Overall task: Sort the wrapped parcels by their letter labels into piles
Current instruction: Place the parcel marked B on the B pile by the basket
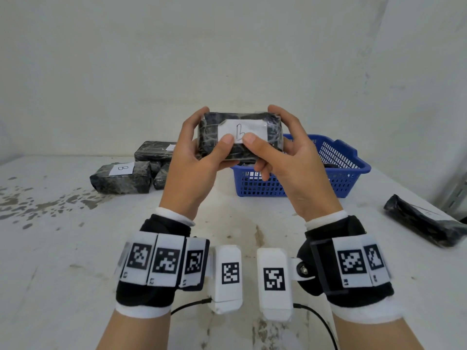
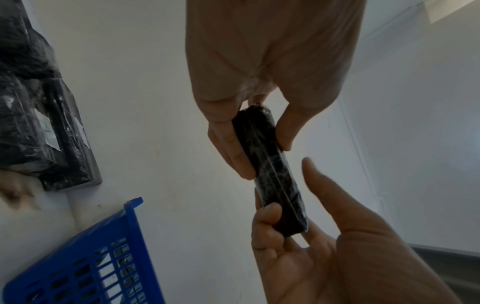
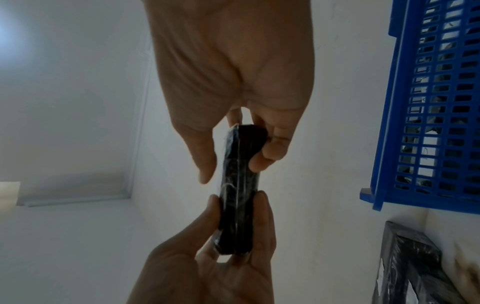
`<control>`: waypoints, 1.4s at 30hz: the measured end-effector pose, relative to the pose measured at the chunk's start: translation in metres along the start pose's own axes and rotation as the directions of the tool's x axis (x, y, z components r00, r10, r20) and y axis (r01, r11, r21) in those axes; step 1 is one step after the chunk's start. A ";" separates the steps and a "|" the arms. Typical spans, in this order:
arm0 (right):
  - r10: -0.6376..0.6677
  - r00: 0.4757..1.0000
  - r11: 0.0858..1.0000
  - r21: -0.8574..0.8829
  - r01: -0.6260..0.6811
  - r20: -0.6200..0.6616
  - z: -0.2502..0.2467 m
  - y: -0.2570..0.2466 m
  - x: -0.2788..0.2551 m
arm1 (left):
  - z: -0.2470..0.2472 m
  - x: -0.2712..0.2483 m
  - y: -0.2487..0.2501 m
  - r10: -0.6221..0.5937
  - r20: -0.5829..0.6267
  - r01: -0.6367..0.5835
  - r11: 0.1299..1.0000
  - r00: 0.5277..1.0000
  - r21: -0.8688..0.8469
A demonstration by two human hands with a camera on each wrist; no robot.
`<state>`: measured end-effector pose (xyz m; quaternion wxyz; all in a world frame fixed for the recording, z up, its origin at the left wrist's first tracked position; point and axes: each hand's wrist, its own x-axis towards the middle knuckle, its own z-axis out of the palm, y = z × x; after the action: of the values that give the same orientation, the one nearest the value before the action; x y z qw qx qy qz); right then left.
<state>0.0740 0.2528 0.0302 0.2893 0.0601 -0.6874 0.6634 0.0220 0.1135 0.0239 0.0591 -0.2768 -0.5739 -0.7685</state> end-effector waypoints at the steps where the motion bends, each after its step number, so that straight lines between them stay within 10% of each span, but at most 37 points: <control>1: -0.003 1.000 1.000 0.000 0.003 -0.007 0.000 0.000 0.000 | 0.000 0.000 0.000 0.003 0.001 -0.003 1.000 1.000 0.004; 42: -0.032 0.998 0.999 0.015 0.031 0.061 0.009 0.008 0.000 | 0.001 0.001 0.004 -0.031 -0.118 0.023 0.997 0.993 -0.069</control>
<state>0.0669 0.2455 0.0236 0.2780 0.0936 -0.6902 0.6615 0.0232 0.1136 0.0277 0.0735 -0.2245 -0.5465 -0.8034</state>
